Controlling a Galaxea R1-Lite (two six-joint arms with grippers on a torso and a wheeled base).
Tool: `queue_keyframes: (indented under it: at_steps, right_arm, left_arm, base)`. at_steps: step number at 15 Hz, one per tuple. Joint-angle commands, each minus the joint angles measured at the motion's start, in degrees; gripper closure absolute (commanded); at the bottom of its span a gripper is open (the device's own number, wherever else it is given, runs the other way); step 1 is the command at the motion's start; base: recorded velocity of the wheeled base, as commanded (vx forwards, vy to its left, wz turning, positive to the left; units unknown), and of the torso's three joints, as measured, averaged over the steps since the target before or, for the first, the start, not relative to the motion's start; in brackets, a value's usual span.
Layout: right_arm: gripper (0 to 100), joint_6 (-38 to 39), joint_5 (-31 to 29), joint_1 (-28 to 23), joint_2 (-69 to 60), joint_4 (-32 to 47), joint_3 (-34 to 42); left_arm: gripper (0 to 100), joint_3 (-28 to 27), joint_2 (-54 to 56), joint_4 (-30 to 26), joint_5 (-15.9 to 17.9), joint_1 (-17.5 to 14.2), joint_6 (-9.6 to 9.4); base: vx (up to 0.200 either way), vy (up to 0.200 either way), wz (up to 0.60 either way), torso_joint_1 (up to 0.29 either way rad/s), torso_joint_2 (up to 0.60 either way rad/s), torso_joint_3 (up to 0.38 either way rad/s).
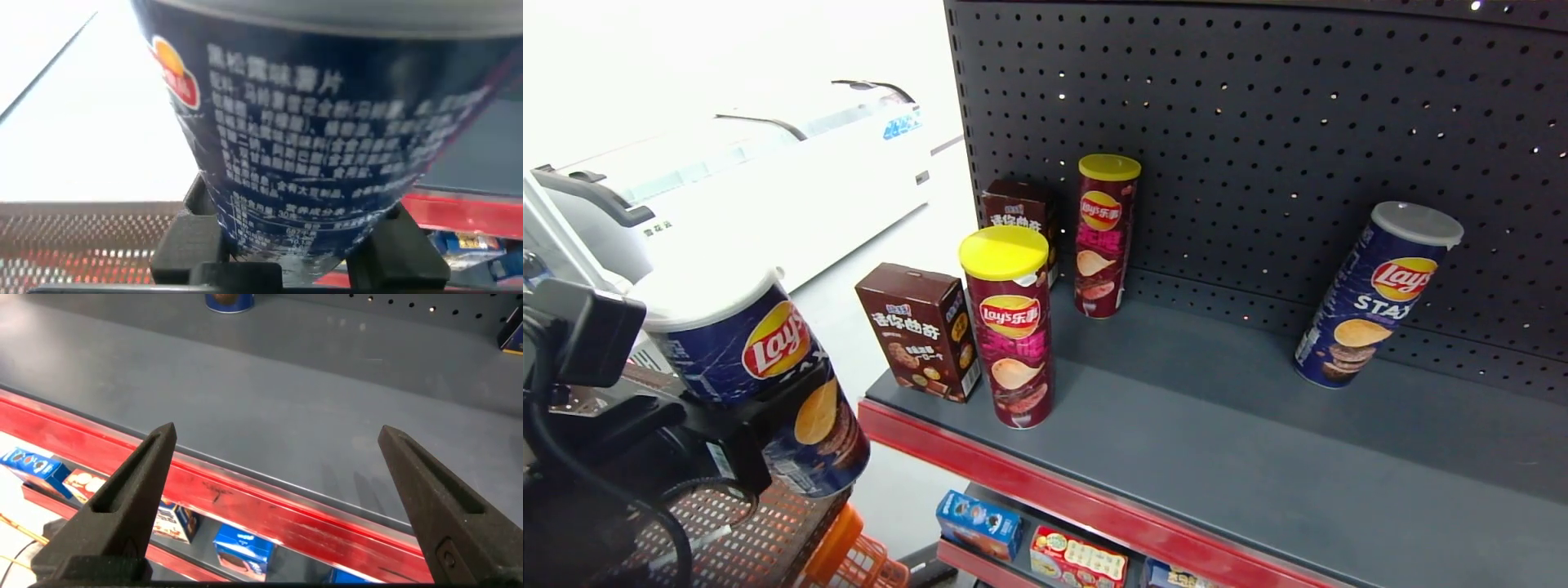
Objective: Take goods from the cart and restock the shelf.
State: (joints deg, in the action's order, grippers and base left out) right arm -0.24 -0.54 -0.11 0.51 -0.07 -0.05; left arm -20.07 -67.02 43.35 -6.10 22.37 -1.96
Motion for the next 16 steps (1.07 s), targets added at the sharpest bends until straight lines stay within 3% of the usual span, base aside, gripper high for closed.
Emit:
queue_keyframes:
  at_steps: [1,3,4,6,9,10,14,16]
  right_arm:
    - [0,-0.02,0.01,0.02,0.02,-0.01,0.05]
    - [0,-0.02,0.01,0.02,0.02,-0.01,0.05]
    - [0,-0.02,0.01,0.02,0.02,-0.01,-0.04]
    - [0,-0.02,0.01,0.02,0.02,-0.01,0.05]
    - [0,-0.02,0.01,0.02,0.02,-0.01,-0.04]
    - [0,-0.02,0.01,0.02,0.02,-0.01,0.05]
    - [0,-0.02,0.01,0.02,-0.07,-0.01,0.05]
    - [0,-0.02,0.01,0.02,0.02,-0.01,-0.04]
  left_arm:
    - [100,-1.38,0.4,-0.11,0.65,2.06,-1.29]
    - [100,0.29,1.9,-0.28,-0.14,3.38,-1.9]
    - [100,1.35,2.69,0.42,1.44,5.05,-1.73]
    - [100,2.58,2.69,2.7,4.78,5.49,-1.73]
    - [100,2.58,2.51,3.23,5.83,5.58,-1.99]
    - [100,1.87,2.95,2.7,7.59,6.99,-1.9]
    - [100,1.87,2.86,-0.11,8.73,10.06,-1.9]
    - [100,1.78,2.86,-0.28,12.25,10.85,-1.9]
  base:
    - [0.0,0.0,0.0,0.0,0.0,0.0]
    - [0.0,0.0,0.0,0.0,0.0,0.0]
    - [0.0,0.0,0.0,0.0,0.0,0.0]
    - [0.0,0.0,0.0,0.0,0.0,0.0]
    - [0.0,0.0,0.0,0.0,0.0,0.0]
    - [0.0,0.0,0.0,0.0,0.0,0.0]
    - [0.0,0.0,0.0,0.0,0.0,0.0]
    - [0.0,0.0,0.0,0.0,0.0,0.0]
